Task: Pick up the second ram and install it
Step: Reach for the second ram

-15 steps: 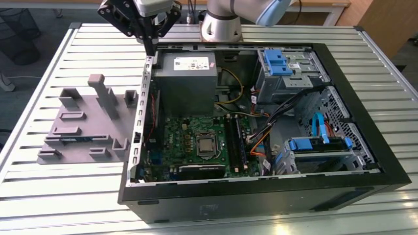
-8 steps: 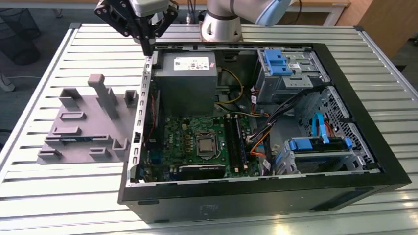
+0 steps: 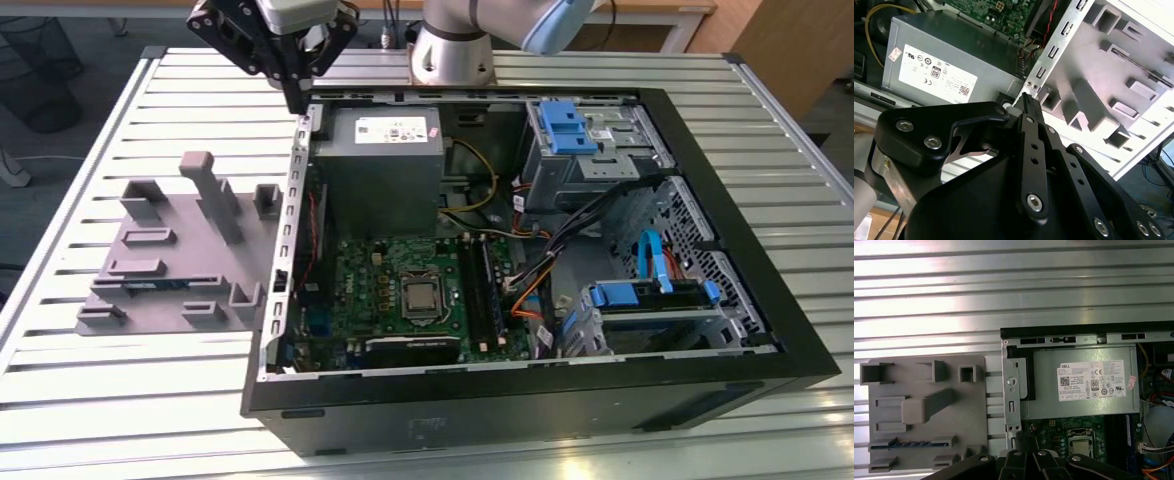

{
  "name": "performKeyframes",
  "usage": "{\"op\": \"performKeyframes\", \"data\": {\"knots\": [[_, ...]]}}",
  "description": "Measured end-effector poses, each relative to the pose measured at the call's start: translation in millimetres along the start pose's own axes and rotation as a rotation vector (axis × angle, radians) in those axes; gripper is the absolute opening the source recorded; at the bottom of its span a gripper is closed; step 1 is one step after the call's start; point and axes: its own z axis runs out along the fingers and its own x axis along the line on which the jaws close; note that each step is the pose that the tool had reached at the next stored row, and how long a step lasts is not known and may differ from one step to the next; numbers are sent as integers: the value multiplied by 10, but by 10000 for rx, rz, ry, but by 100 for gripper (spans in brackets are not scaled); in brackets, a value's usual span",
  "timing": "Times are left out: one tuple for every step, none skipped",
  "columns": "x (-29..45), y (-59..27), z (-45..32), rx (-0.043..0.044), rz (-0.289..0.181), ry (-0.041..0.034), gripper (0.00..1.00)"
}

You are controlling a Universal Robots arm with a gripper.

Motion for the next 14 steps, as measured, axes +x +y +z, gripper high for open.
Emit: {"op": "performKeyframes", "data": {"knots": [[5, 0, 0, 0, -1, 0, 11], [9, -1, 0, 0, 0, 0, 11], [12, -1, -1, 1, -1, 1, 11], [15, -1, -1, 1, -1, 1, 11], [18, -2, 0, 0, -1, 0, 11], [22, -2, 0, 0, 0, 0, 11], [24, -2, 0, 0, -1, 0, 11], [25, -2, 0, 0, -2, 0, 11], [44, -3, -1, 0, 0, 0, 11], [93, -7, -1, 0, -1, 0, 11], [95, -7, -1, 0, -1, 0, 11], [96, -7, -1, 0, -1, 0, 11], [98, -8, -1, 0, 0, 0, 11], [101, -8, 0, 0, 0, 0, 11]]}}
